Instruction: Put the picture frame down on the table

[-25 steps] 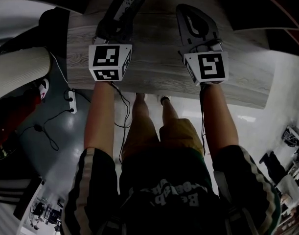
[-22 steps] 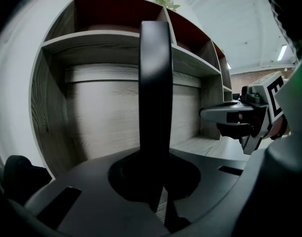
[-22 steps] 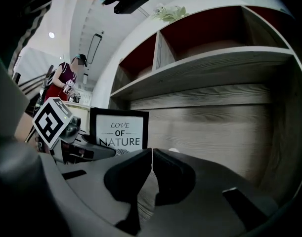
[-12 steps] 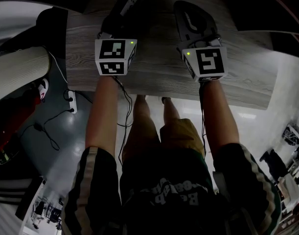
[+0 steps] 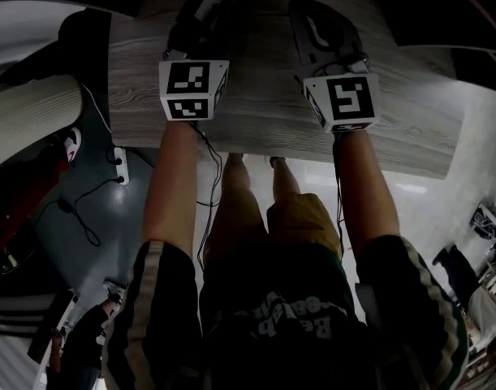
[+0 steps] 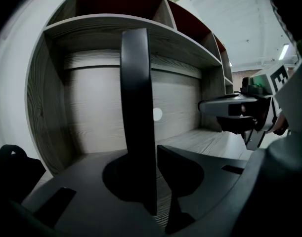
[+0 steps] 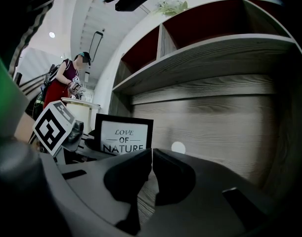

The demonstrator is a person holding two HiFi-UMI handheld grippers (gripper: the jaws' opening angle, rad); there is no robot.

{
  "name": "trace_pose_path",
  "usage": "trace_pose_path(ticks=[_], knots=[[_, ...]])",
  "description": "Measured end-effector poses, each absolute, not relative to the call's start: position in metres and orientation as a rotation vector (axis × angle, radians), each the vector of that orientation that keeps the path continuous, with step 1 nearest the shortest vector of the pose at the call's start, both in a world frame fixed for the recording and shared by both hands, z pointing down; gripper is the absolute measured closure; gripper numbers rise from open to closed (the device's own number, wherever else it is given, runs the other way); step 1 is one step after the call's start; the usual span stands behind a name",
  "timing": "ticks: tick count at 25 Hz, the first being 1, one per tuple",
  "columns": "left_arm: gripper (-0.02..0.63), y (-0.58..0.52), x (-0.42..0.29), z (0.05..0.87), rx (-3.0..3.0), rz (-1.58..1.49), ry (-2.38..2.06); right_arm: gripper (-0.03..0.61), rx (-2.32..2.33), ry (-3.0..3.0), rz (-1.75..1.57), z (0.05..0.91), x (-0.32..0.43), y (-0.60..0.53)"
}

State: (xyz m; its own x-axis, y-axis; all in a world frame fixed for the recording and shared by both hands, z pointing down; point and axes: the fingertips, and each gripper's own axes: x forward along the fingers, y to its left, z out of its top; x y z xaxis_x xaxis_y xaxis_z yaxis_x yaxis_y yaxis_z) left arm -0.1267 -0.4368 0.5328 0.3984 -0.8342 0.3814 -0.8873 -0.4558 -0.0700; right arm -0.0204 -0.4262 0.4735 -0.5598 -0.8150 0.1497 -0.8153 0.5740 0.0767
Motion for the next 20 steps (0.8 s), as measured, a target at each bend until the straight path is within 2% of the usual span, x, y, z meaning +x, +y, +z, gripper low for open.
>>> trace_pose_path(ticks=[11,20], knots=[[0.476,-0.433,-0.123,0.539,2.502,0.573,-1.489,0.543,1.383,-2.623,0.013,0.476,-0.019,-0.425],[0.460,-0.432,-0.122,0.542,2.506,0.562,-1.476,0.543,1.379,-2.616,0.014,0.482,-0.018,-0.425]])
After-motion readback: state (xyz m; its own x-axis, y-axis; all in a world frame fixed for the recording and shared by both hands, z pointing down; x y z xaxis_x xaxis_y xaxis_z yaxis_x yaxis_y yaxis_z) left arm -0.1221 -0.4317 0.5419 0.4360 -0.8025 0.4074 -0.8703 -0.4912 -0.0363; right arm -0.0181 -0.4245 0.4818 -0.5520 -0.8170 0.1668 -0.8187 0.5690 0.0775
